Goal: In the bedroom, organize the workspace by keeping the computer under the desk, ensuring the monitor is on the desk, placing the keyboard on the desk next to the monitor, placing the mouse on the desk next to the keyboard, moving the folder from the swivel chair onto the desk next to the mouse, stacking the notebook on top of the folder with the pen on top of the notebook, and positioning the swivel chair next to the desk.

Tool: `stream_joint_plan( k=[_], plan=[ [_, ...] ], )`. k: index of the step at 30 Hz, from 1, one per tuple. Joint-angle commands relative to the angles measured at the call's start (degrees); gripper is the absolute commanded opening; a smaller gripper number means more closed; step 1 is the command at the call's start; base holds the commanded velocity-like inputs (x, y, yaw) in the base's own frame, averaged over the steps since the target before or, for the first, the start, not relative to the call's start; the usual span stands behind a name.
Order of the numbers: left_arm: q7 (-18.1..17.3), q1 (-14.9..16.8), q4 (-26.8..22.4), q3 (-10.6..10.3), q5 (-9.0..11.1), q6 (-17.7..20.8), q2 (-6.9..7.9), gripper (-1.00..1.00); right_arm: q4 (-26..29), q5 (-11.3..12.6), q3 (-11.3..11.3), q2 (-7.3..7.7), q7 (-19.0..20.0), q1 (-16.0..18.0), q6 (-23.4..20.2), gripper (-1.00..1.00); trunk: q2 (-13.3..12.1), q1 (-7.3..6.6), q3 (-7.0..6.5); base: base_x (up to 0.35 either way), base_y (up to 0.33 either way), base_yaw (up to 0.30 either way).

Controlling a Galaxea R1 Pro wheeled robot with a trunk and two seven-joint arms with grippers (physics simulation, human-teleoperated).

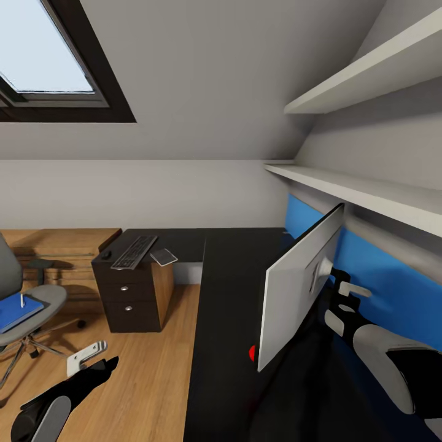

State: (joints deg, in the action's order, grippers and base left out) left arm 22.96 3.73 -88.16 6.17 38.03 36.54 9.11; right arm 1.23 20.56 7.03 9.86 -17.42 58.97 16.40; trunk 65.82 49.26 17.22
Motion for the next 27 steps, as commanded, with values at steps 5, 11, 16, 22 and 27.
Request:
stream_joint_plan(
  k=[5, 11, 16, 22, 27],
  plan=[
    [0.51, 0.05, -0.16, 0.07, 0.56, 0.19, 0.15, 1.0, -0.2, 1.2, 2.0, -0.01, -0.27, 0.0, 0.13, -1.0, 0.03, 0.03, 0.09, 0.056, 0.0, 0.0],
    [0.5, 0.05, -0.17, -0.01, 0.55, 0.2, 0.1, 1.0, -0.18, 1.21, 1.94, -0.01, -0.24, 0.0, 0.12, -1.0, 0.03, 0.03, 0.09, 0.005, 0.0, 0.0],
    [0.53, 0.05, -0.14, -0.01, 0.55, 0.2, 0.1, 1.0, -0.3, 1.23, 1.96, -0.01, -0.23, 0.0, 0.12, -1.0, 0.03, 0.03, 0.09, 0.142, 0.0, 0.0],
    [0.66, 0.05, -0.05, -0.01, 0.55, 0.2, 0.03, 1.0, -0.41, 1.23, 2.01, -0.01, -0.22, 0.0, 0.12, -1.0, 0.03, 0.03, 0.09, 0.02, 0.0, 0.0],
    [0.68, 0.05, -0.01, -0.01, 0.55, 0.2, 0.03, 1.0, -0.36, 1.23, 2.02, -0.01, -0.23, 0.0, 0.12, -1.0, 0.03, 0.03, 0.09, 0.079, 0.0, 0.0]
  ],
)
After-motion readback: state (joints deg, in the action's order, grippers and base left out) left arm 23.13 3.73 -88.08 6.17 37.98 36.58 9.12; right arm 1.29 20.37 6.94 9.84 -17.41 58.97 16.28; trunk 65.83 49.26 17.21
